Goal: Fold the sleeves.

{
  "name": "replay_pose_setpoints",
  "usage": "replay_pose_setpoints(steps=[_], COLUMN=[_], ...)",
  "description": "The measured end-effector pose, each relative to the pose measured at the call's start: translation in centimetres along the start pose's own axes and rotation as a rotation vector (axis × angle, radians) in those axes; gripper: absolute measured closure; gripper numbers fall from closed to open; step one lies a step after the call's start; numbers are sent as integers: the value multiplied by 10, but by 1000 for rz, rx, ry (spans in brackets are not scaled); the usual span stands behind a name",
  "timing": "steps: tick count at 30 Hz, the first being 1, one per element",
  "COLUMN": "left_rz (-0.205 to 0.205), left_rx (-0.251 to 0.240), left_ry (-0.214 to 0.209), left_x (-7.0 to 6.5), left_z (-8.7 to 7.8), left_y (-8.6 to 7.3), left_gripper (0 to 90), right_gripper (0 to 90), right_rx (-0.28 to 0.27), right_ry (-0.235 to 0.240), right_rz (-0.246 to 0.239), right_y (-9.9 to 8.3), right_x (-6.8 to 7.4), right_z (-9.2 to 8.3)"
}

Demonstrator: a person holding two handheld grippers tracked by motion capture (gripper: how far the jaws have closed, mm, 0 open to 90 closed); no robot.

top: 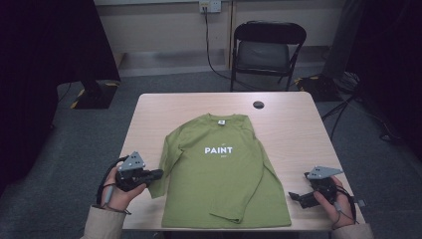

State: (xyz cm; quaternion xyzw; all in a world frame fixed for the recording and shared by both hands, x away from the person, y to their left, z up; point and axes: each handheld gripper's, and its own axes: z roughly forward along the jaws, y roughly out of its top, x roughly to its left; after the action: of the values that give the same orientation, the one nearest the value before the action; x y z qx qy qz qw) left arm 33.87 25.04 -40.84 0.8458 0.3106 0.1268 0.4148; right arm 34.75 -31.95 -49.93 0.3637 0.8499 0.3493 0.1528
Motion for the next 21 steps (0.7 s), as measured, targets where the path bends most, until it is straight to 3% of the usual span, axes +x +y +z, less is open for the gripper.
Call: replay_pose_setpoints(steps=[14,21], left_rz=[121,145], left_rx=[26,37], left_ry=[-130,-196], left_x=[-39,-55], left_z=[33,55], left_y=[29,39], left_gripper=[875,875], right_gripper=[0,0], right_rx=[0,0], right_ry=[0,0], right_rz=[0,0], right_y=[0,0], right_x=[0,0], right_z=[0,0])
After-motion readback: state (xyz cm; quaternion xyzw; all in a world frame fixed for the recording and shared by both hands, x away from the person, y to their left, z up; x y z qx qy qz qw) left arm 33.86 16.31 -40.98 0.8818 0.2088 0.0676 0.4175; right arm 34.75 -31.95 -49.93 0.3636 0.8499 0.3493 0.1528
